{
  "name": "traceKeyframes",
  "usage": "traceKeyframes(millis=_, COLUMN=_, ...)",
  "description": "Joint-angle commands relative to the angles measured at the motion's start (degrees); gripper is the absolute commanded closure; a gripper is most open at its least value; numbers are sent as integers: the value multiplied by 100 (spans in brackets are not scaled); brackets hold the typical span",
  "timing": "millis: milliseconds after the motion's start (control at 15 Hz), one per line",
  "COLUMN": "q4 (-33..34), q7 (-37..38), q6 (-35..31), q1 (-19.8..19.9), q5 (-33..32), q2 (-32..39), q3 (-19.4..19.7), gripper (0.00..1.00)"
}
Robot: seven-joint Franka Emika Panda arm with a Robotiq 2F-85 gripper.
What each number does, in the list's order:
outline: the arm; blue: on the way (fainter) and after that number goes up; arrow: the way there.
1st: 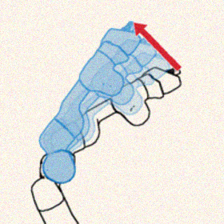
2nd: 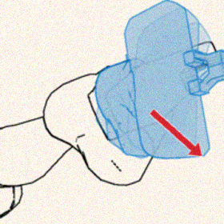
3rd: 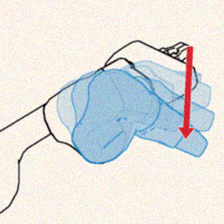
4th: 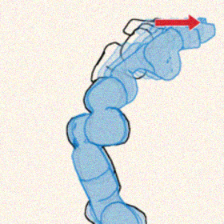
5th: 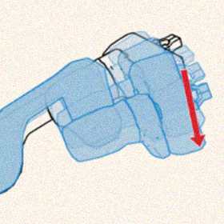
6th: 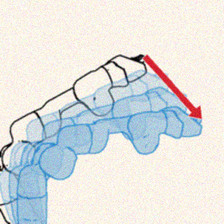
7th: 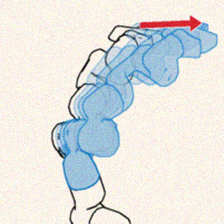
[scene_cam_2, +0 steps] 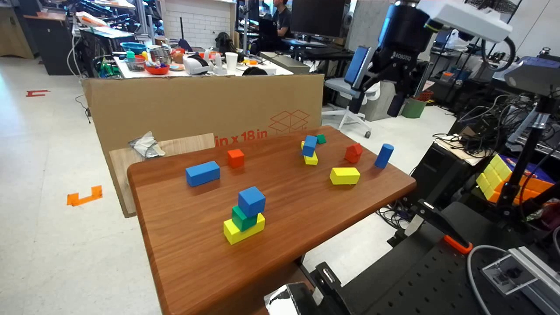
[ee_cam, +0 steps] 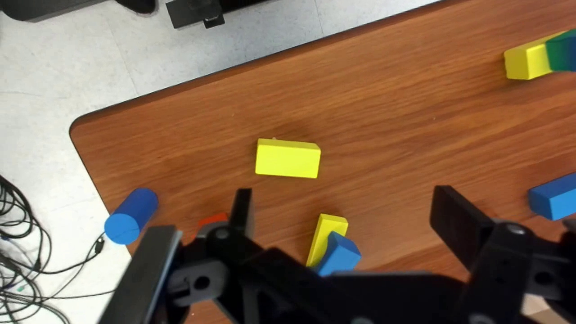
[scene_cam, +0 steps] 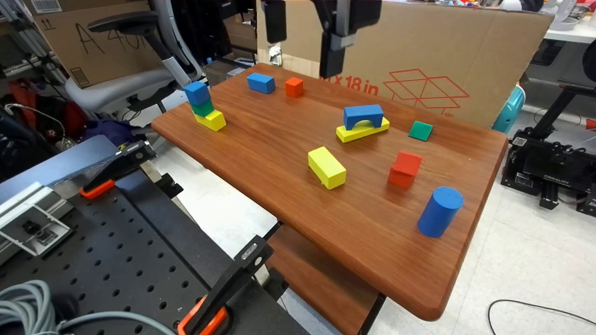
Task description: Move the yellow block away from you
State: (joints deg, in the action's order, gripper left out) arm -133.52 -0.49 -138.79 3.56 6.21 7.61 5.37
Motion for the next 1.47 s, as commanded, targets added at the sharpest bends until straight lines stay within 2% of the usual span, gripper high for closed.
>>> traceKeyframes(millis=0, q4=525, q7=360, q6=-93, q1=102, q5=-21, q2=665, q3=29, gripper=0)
traceKeyframes(millis=400, q4=895, q7=461, q6=-130, q1=181, q5=141, q2=1363, q3=-40, gripper=0)
traceKeyframes(millis=933, q4=797, q7=404, q6=-1114, q1=162, q5=-4, q2=1873, q3=-42, gripper=0)
traceKeyframes(millis=1400, q4=771, q7=370, q6=-1249, q1=131, q5=-42, q2=2083, q3=-115, gripper=0)
